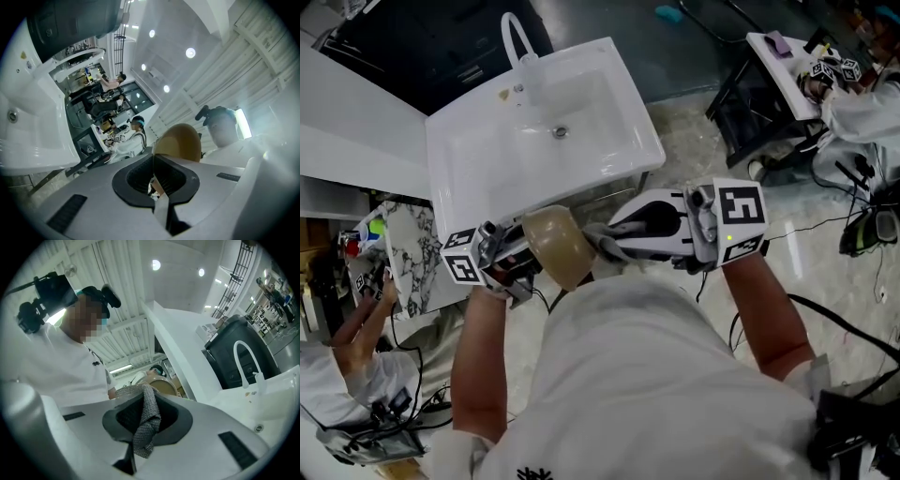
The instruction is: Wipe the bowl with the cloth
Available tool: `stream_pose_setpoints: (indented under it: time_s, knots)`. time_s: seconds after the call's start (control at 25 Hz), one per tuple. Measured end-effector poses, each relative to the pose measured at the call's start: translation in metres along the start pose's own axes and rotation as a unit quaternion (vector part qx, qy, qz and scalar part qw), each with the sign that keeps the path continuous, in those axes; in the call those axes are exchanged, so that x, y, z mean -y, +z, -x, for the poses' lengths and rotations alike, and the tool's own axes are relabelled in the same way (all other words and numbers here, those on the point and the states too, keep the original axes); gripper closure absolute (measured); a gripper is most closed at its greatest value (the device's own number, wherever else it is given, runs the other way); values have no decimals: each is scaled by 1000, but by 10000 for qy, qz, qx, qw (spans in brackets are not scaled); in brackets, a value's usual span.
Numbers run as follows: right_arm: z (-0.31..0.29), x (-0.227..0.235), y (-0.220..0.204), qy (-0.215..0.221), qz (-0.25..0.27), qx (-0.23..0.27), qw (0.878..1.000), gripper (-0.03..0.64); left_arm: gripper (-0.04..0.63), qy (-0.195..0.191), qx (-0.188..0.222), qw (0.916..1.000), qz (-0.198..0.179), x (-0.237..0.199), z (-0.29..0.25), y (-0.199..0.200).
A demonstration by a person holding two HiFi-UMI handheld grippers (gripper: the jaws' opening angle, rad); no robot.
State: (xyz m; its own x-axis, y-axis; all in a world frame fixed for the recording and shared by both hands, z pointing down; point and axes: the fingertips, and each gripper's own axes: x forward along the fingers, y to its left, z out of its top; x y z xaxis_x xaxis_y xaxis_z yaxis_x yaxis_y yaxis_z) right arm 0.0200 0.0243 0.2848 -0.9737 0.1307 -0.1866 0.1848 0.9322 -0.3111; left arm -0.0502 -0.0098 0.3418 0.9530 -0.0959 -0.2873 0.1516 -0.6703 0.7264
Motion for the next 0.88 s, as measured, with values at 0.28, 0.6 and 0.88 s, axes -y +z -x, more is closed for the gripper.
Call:
stream_pose_setpoints:
  time_s: [0.28,0.6,0.88]
  knots:
    - [2,7,21,-26,151,293,9995,581,577,-78,-156,9998,134,-4,-13,-9]
    - [5,25,13,-395,154,144,9990,581,577,-141,-162,9996,175,-3,-17,-13]
    - [6,29,0,-529,137,-87,9985,581,577,-230,-43,9996,141,1,-17,-7]
